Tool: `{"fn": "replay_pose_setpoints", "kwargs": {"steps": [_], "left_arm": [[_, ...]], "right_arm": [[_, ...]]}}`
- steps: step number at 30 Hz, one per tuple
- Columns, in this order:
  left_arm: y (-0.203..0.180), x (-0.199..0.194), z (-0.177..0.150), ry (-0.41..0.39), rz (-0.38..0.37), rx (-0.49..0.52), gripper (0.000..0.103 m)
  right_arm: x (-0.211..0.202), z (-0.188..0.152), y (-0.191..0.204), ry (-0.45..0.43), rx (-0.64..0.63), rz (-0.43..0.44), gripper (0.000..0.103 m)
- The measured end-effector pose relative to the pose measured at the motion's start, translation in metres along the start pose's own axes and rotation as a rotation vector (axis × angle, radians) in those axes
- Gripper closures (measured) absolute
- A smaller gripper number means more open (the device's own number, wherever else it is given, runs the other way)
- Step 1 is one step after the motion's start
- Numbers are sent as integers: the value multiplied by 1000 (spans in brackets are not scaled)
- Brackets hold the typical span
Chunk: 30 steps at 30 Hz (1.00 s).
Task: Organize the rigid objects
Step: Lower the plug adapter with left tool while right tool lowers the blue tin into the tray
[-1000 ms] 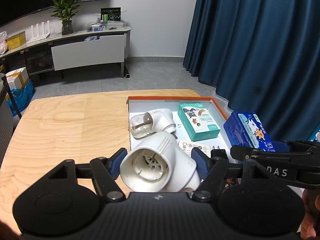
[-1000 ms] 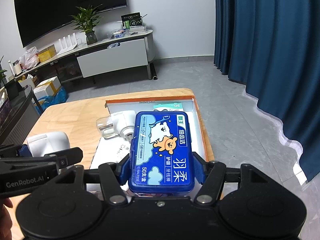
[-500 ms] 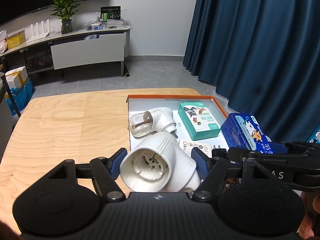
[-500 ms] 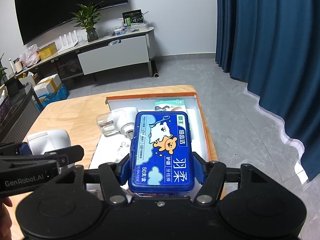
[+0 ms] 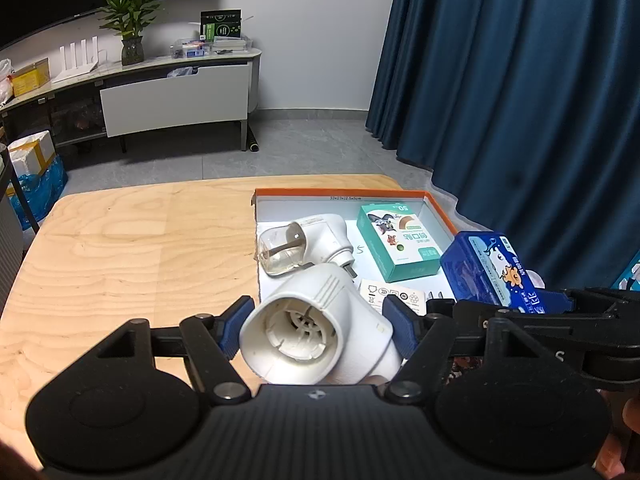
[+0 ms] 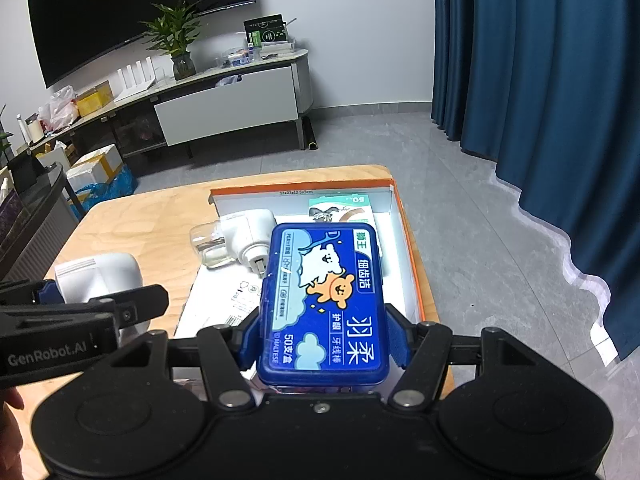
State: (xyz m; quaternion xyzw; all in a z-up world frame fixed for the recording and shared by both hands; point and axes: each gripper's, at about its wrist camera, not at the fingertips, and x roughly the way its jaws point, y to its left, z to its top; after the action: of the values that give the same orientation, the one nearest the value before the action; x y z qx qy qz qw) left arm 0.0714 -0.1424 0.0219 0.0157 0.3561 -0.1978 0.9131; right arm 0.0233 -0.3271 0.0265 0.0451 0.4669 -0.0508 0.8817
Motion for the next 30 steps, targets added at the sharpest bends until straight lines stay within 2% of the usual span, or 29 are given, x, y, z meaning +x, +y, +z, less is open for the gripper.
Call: {"fn": "replay_pose_setpoints", "kwargs": {"steps": [30], "left_arm": [[5,10,4,11,3,-2,31]], "right_arm": [[10,0,-1,20,-8,7,30]]}}
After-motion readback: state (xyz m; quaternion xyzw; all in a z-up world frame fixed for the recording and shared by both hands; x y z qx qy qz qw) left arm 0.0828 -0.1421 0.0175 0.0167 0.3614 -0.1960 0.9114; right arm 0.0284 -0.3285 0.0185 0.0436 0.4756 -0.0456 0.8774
